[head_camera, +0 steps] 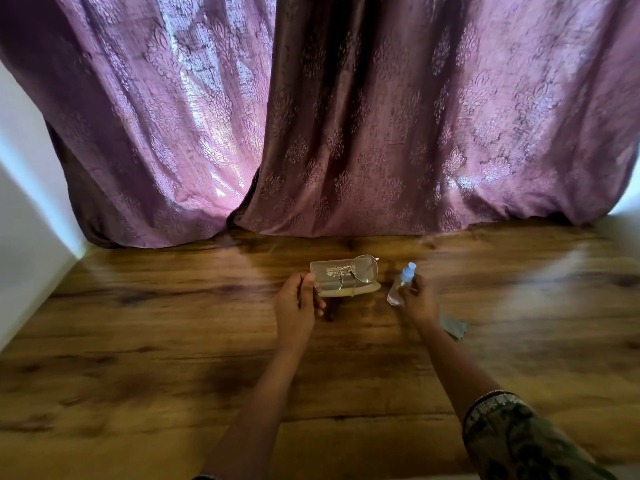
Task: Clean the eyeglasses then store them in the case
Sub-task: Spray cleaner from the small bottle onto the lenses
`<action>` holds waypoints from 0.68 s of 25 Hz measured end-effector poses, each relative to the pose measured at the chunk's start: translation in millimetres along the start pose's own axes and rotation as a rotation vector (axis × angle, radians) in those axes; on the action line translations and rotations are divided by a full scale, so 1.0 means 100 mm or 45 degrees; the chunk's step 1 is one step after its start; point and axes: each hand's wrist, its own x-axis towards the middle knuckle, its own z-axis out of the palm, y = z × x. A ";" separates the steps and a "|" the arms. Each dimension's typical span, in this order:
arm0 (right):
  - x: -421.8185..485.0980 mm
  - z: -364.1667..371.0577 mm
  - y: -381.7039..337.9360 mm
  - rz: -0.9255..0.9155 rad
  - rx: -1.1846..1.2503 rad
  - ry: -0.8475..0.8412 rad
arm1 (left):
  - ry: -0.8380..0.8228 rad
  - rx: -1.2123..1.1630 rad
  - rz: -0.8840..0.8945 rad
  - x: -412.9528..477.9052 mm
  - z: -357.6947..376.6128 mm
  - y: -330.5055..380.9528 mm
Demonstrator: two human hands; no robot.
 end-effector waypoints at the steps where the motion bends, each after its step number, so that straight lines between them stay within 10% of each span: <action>1: -0.06 -0.02 0.01 -0.024 0.048 0.006 | 0.007 -0.008 0.002 -0.01 0.01 0.01; 17: -1.22 -0.18 -0.21 -0.295 0.616 0.088 | -0.024 0.237 0.052 -0.19 0.12 0.16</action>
